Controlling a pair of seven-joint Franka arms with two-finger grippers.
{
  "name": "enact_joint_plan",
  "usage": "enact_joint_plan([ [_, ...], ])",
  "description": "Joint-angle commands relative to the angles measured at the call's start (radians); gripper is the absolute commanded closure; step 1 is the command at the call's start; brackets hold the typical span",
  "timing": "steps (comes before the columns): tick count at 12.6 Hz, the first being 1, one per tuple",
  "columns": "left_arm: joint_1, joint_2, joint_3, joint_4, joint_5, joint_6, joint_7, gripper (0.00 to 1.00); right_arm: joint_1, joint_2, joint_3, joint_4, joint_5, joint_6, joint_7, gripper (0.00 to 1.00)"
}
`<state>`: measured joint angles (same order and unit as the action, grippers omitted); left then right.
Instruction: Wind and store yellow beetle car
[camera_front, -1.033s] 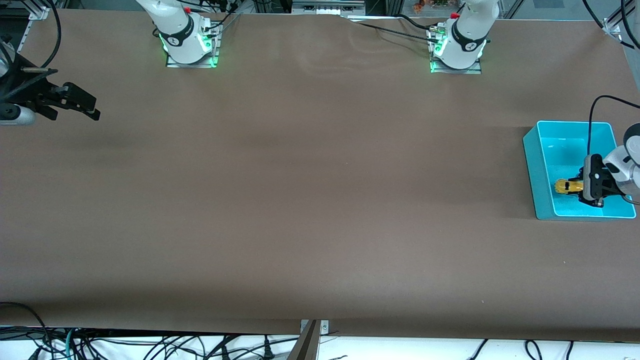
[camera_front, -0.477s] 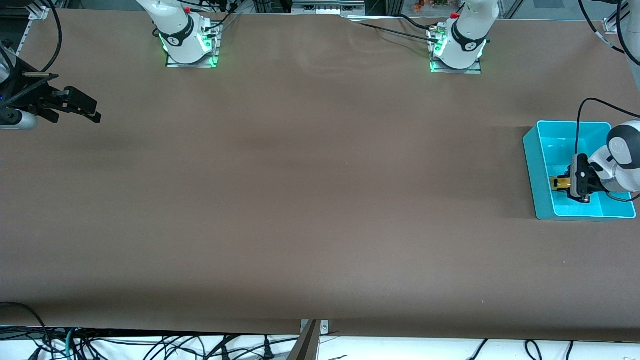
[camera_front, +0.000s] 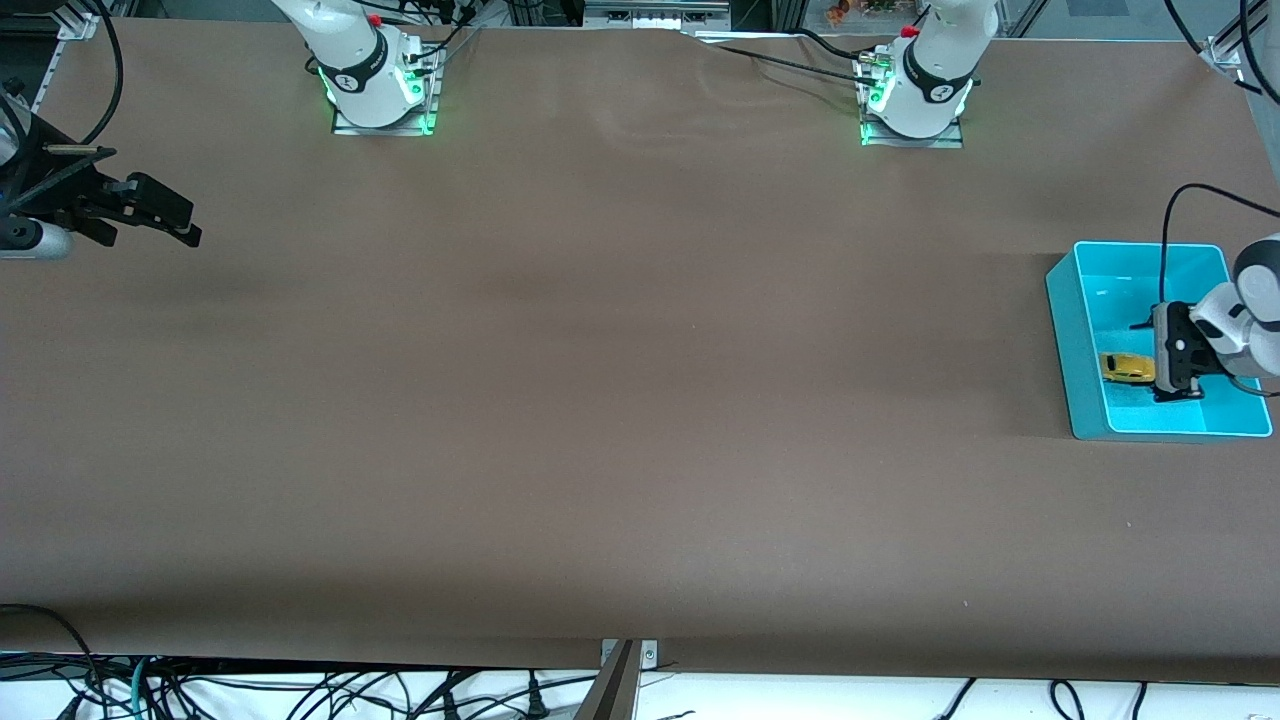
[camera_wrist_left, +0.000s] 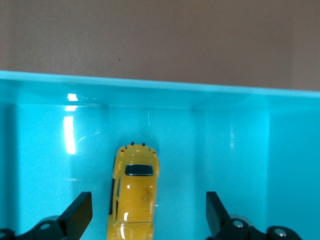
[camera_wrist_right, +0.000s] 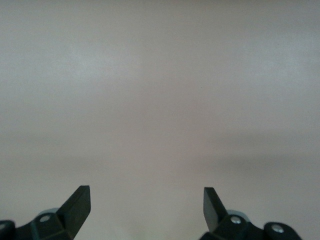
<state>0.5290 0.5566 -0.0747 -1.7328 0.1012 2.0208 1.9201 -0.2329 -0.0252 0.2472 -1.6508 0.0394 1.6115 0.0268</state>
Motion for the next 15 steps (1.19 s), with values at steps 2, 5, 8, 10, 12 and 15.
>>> enact_joint_plan([
  [2,-0.088,-0.111,0.001,0.051,-0.014,-0.213,-0.172,0.00,0.000,0.013,0.003,0.031,-0.013,-0.028,0.018,0.00],
  [5,-0.154,-0.208,0.001,0.088,-0.112,-0.301,-0.317,0.00,0.000,0.013,0.003,0.031,-0.013,-0.028,0.018,0.00],
  [8,-0.260,-0.303,0.000,0.130,-0.127,-0.343,-0.591,0.00,0.003,0.013,0.003,0.029,-0.013,-0.030,0.019,0.00],
  [10,-0.340,-0.366,0.000,0.147,-0.140,-0.344,-0.843,0.00,-0.002,0.013,0.003,0.029,-0.012,-0.030,0.015,0.00],
  [12,-0.376,-0.403,0.000,0.147,-0.200,-0.349,-1.095,0.00,-0.008,0.013,0.001,0.026,-0.012,-0.030,0.015,0.00],
  [15,-0.432,-0.458,0.003,0.147,-0.239,-0.413,-1.463,0.00,-0.006,0.013,0.001,0.026,-0.012,-0.032,0.013,0.00],
])
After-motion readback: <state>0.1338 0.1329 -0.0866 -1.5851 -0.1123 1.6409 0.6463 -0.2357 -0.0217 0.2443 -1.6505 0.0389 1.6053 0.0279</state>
